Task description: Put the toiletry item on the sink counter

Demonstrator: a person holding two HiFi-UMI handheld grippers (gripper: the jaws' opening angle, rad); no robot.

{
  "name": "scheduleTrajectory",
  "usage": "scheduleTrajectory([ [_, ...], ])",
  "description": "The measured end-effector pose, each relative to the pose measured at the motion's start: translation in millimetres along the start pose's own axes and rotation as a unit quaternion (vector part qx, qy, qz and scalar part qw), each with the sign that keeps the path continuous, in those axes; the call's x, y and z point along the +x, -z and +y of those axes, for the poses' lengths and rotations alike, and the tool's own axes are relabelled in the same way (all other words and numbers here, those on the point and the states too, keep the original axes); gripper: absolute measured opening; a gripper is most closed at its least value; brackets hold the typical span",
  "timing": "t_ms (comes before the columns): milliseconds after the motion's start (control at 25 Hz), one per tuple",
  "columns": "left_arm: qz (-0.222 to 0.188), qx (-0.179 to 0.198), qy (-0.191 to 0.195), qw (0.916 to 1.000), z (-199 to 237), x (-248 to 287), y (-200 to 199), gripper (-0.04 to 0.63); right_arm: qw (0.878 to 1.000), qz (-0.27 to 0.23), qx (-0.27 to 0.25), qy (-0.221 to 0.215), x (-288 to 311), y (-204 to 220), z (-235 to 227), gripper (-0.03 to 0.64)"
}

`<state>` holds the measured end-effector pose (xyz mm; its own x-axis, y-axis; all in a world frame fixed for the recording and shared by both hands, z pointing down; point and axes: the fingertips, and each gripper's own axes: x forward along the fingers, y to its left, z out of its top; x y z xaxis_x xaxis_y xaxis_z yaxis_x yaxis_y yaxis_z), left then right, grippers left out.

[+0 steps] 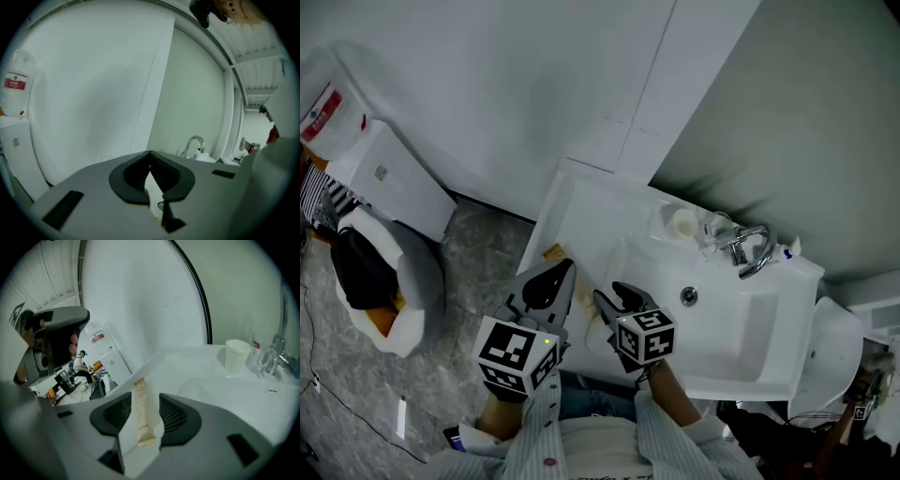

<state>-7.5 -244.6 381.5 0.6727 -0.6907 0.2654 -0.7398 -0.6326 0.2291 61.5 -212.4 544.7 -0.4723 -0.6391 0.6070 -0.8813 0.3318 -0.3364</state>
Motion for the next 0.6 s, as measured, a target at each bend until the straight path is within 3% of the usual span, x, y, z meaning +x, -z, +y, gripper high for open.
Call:
scheduleTrajectory([
  [200, -0.007, 0.018, 0.025, 0.9995, -20, 12, -12, 0.017, 0.998, -0.058, 0.011, -0.016, -35, -40, 2, 0.153],
  [600, -0.029, 0.036, 0.063, 0.9969, -49, 24, -44, 0.017, 0.986, -0.165, -0.025, -0.026, -110, -123, 20, 0.06],
])
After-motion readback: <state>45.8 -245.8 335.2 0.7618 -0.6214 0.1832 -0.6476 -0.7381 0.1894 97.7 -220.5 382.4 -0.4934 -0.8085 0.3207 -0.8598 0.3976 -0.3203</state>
